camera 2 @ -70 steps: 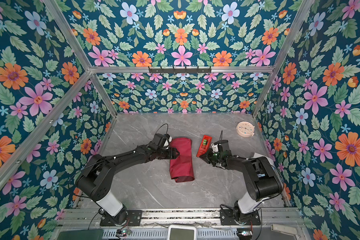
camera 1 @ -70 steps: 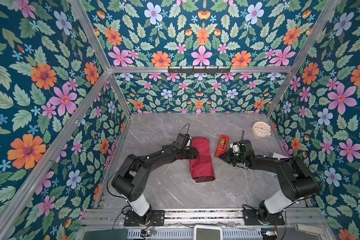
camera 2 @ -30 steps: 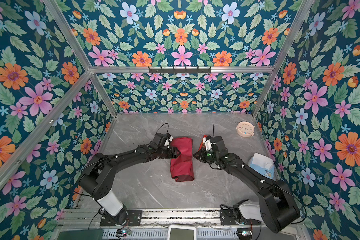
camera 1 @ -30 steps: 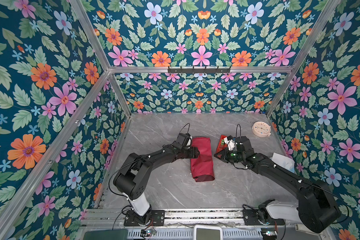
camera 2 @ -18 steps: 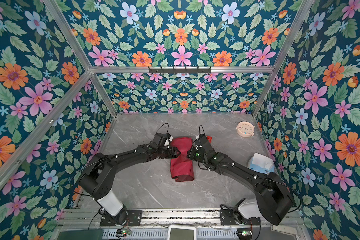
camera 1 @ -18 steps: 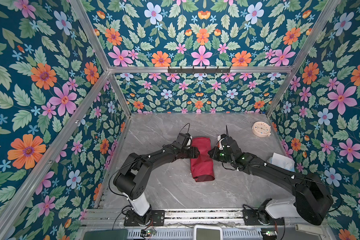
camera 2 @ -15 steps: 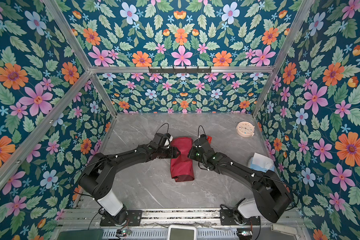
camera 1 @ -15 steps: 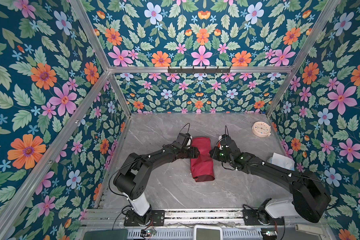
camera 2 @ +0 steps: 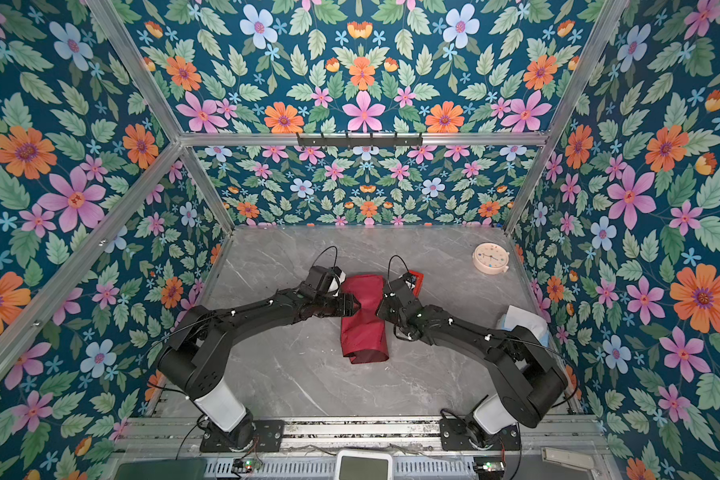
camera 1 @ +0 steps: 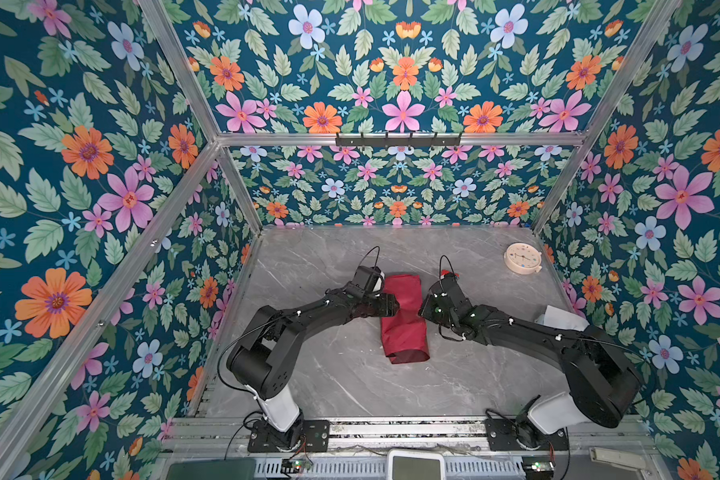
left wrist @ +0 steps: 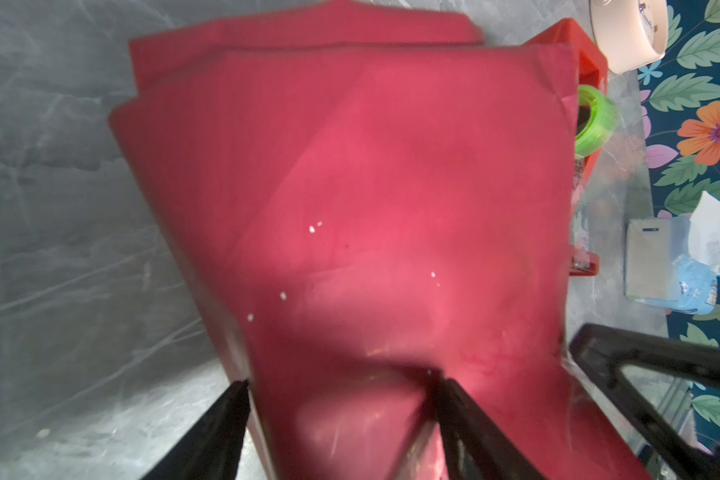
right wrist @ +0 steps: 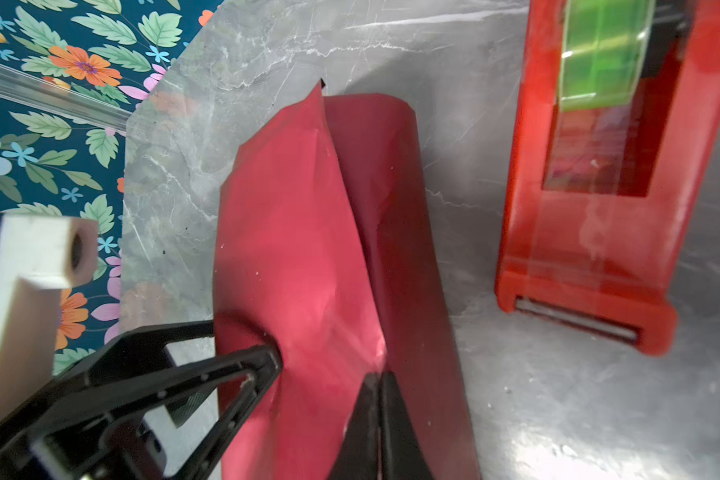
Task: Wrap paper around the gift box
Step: 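Carry the tape strip to the wrapped box beside the left gripper, then press the tape onto the paper seam next to the left gripper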
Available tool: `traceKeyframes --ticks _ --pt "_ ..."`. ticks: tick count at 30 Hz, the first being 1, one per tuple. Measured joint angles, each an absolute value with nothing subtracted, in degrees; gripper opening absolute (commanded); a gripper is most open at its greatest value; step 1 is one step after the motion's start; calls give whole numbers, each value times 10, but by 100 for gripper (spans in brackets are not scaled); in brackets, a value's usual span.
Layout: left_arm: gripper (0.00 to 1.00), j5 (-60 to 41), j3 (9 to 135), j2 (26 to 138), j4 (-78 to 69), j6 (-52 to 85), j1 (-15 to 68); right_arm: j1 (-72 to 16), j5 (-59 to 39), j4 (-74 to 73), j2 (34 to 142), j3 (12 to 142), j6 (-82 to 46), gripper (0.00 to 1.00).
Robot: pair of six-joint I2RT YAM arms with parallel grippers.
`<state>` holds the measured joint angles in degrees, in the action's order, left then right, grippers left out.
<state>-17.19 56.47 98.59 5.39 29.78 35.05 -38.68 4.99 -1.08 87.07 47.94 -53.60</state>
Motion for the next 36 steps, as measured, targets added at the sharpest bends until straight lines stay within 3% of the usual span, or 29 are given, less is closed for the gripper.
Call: traceKeyframes --ticks 23,36 --pt "73 -181 567 990 54 296 349 -398 72 -42 872 464 -467 0" --pt "73 -183 567 990 55 296 349 -416 86 -41 866 459 -418 16"
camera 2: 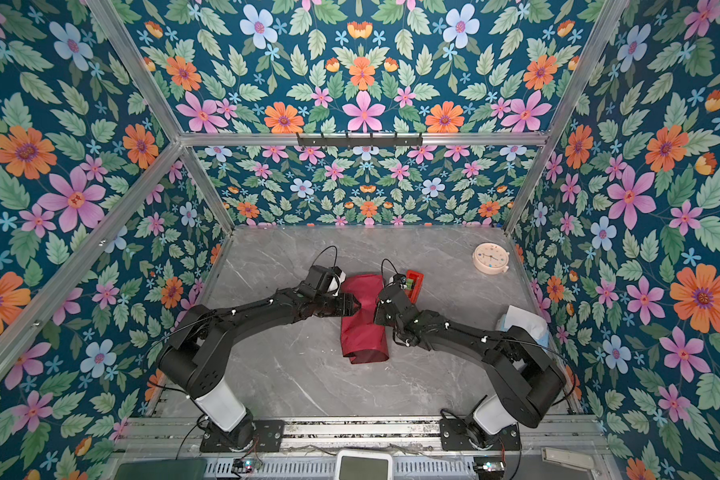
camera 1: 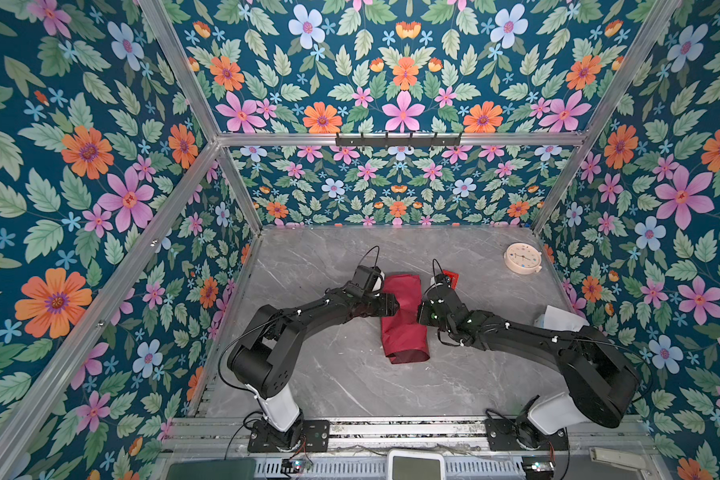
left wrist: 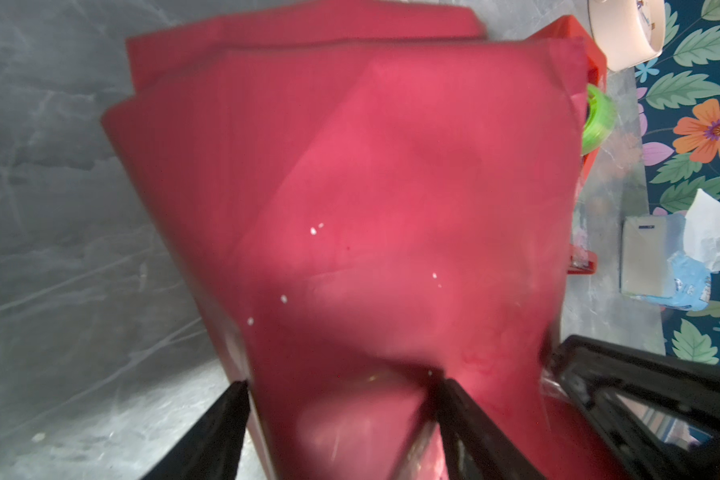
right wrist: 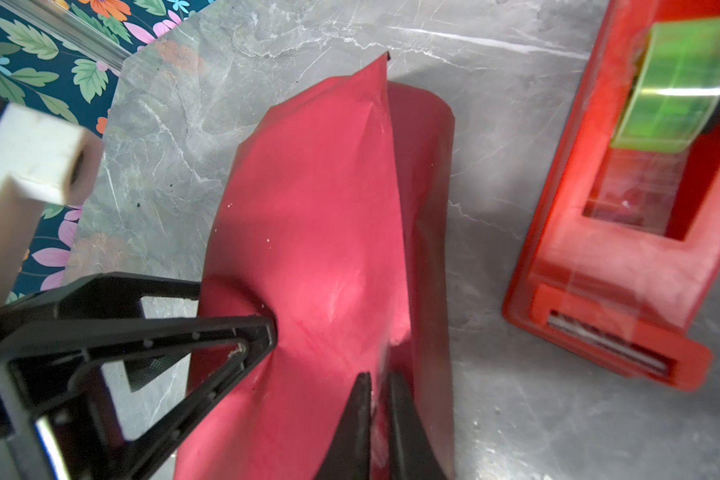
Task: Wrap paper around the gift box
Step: 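Press the tape onto the paper seam next to the left gripper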
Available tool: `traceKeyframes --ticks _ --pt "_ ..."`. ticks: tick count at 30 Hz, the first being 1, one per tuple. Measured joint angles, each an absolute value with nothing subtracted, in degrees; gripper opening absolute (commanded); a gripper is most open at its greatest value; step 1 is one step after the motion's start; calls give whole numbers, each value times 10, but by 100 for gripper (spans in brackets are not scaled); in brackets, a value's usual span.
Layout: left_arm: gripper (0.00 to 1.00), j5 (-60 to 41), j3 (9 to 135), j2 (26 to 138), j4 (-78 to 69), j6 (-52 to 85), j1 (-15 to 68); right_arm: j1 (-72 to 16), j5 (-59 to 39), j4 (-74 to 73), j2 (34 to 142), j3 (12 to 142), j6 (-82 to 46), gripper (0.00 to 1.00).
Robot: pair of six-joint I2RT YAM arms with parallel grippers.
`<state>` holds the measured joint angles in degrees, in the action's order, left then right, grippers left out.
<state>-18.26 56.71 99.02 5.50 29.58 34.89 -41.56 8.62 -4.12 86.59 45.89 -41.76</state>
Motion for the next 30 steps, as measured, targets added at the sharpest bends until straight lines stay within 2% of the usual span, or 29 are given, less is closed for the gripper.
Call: traceKeyframes --ticks 21,24,27,30 --pt "73 -185 565 989 52 296 348 -418 116 -41 874 448 -392 31" --pt "73 -185 565 989 52 296 348 -418 118 -34 874 452 -390 36" --pt "73 -185 564 989 51 296 348 -418 122 -23 874 456 -390 49" --pt "73 -185 564 989 50 296 347 -414 124 -7 874 461 -388 57"
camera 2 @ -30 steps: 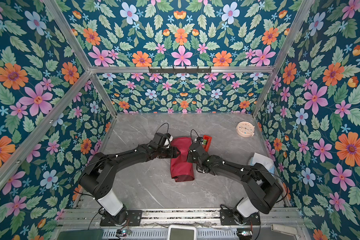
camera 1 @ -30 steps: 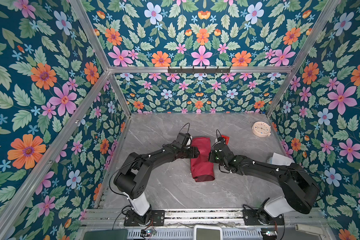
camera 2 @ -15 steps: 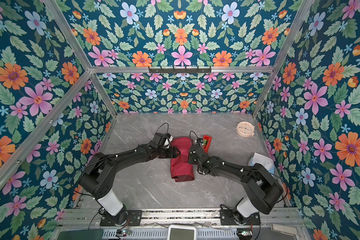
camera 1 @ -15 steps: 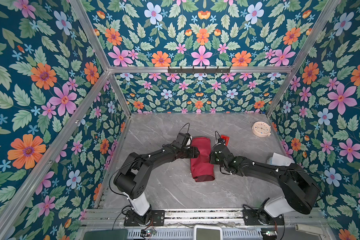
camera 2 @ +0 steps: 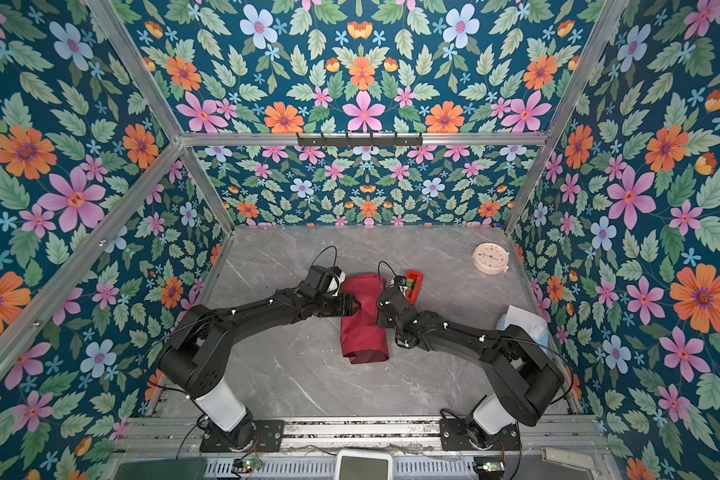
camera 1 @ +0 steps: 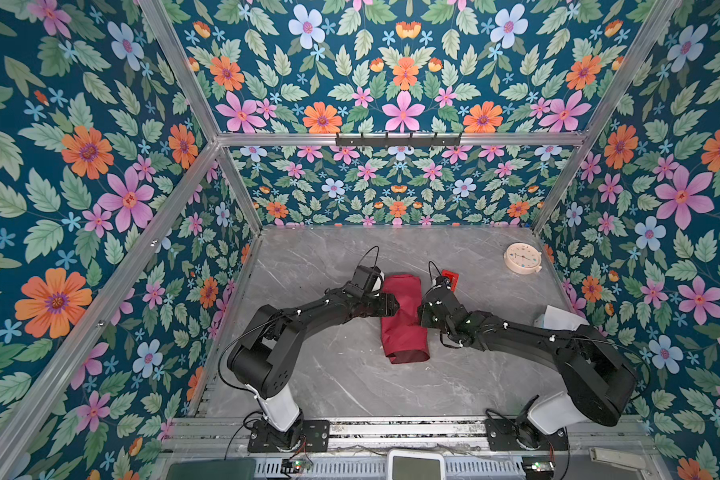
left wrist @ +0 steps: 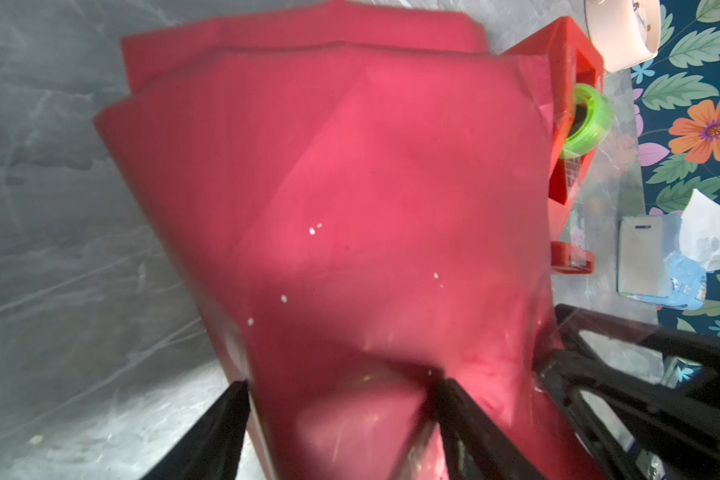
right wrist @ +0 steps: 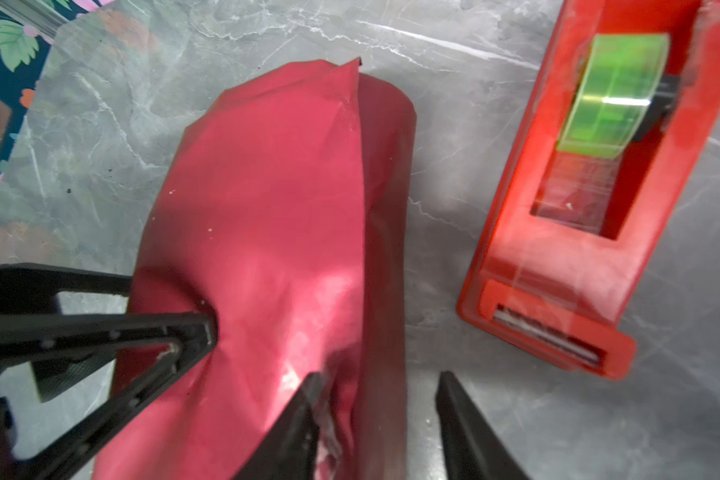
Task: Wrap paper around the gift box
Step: 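Press the tape onto the paper seam next to the left gripper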
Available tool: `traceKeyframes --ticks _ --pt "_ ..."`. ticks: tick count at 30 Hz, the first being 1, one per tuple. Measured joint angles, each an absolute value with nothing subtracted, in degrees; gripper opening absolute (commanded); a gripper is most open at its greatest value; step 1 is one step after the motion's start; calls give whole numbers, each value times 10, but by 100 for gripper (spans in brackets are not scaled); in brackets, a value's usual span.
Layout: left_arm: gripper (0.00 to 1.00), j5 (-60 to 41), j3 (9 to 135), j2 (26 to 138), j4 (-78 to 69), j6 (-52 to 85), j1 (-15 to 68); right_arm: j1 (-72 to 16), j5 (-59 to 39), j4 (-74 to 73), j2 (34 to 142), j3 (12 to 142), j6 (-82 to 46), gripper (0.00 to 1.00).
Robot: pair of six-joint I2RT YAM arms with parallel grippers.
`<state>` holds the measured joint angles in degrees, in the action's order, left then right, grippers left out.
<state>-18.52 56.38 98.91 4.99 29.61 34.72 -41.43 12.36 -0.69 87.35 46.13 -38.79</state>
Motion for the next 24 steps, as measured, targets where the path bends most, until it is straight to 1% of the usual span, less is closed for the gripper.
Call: traceKeyframes --ticks 5,8,16,20,24 --pt "73 -186 563 989 49 296 347 -407 119 12 871 469 -388 69" --pt "73 -187 564 989 50 296 347 -400 115 23 859 473 -386 72" --pt "73 -190 565 991 50 296 346 -389 106 49 819 481 -375 76" --pt "73 -191 565 991 50 296 346 -387 105 77 795 494 -363 76" --pt "73 -191 565 991 50 296 346 -397 109 111 776 522 -338 72"
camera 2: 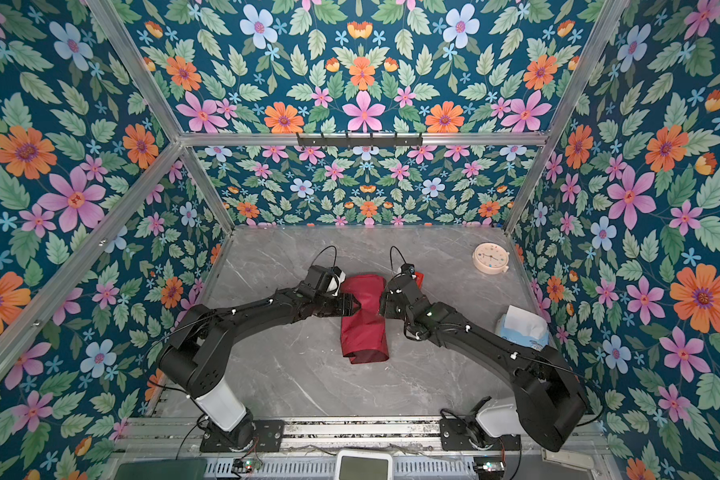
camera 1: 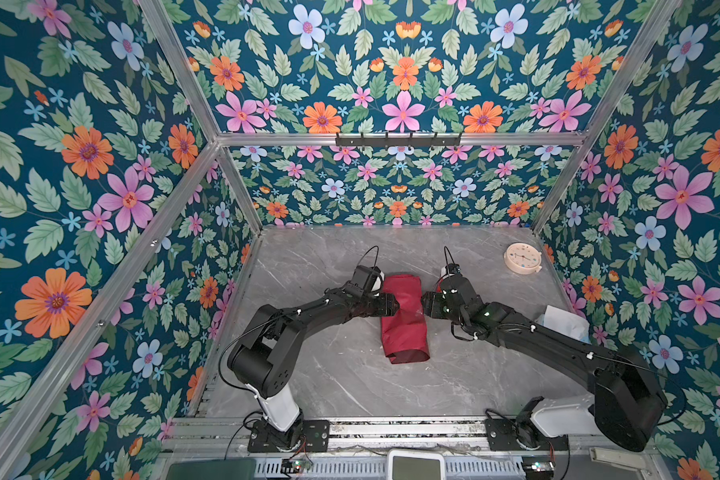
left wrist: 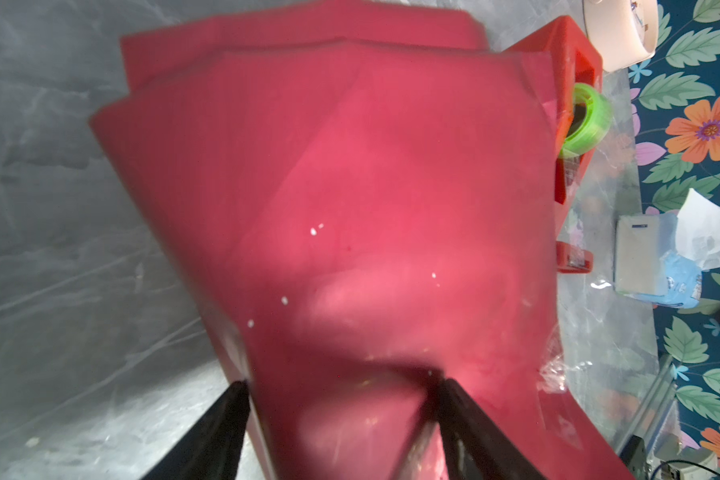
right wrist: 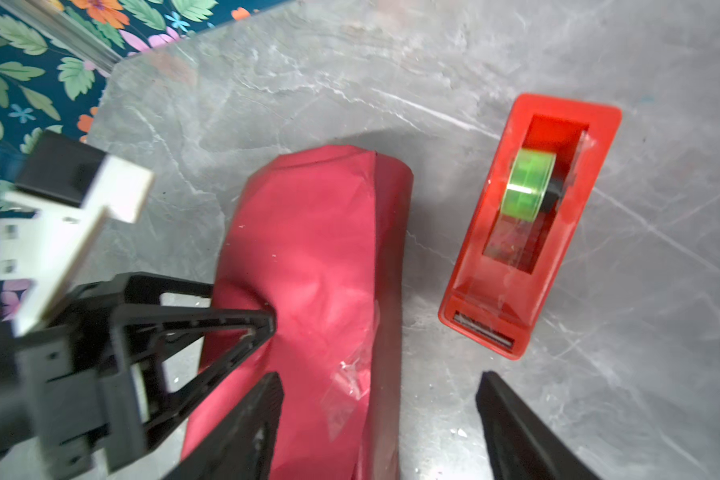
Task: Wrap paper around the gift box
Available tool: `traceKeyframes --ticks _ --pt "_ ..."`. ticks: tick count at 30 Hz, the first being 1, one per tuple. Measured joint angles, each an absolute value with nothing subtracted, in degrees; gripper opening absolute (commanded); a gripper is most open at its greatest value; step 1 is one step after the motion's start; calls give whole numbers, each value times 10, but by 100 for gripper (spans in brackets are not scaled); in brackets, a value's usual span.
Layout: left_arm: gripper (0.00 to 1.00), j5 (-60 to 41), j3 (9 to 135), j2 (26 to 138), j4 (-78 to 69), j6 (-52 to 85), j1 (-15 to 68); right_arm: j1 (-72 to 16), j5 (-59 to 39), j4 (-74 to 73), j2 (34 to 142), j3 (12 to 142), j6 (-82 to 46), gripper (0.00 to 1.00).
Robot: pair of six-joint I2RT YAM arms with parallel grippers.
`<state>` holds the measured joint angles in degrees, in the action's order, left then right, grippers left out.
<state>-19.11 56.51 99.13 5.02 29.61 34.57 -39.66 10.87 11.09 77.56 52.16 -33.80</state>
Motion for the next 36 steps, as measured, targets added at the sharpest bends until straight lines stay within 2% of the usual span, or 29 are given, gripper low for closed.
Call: traceKeyframes --ticks 8,17,36 --pt "73 -192 565 992 50 296 345 -423 87 187 827 604 -298 65" --pt "73 -192 566 992 52 296 345 -426 47 243 922 683 -267 62" --pt "73 -192 567 992 54 296 345 -393 18 258 986 687 -251 62"
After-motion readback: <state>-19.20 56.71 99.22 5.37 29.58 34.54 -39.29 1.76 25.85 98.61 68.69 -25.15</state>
